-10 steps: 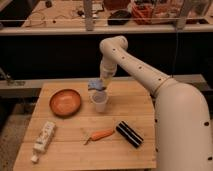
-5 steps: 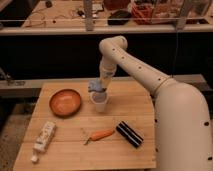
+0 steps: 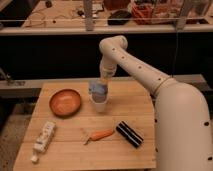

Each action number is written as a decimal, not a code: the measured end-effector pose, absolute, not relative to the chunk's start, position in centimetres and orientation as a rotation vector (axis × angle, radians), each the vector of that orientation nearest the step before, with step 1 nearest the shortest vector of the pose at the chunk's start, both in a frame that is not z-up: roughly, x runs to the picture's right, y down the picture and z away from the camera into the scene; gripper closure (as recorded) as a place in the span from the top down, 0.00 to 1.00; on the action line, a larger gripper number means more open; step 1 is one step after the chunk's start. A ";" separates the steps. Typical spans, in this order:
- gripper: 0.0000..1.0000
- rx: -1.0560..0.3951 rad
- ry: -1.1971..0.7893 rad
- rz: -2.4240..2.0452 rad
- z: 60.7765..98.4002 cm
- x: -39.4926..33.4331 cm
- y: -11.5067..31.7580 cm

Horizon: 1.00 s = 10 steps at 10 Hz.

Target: Place the white sponge in the ceramic cup

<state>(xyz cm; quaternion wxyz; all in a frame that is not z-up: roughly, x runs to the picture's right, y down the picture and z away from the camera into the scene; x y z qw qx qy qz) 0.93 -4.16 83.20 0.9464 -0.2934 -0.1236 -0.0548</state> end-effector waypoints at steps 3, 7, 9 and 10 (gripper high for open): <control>0.42 -0.598 -0.252 -0.108 83.2 0.9 -4.2; 0.57 -0.599 -0.249 -0.103 83.2 1.0 -4.2; 0.58 -0.599 -0.248 -0.102 83.2 1.0 -4.2; 0.53 -0.599 -0.248 -0.103 83.2 1.0 -4.2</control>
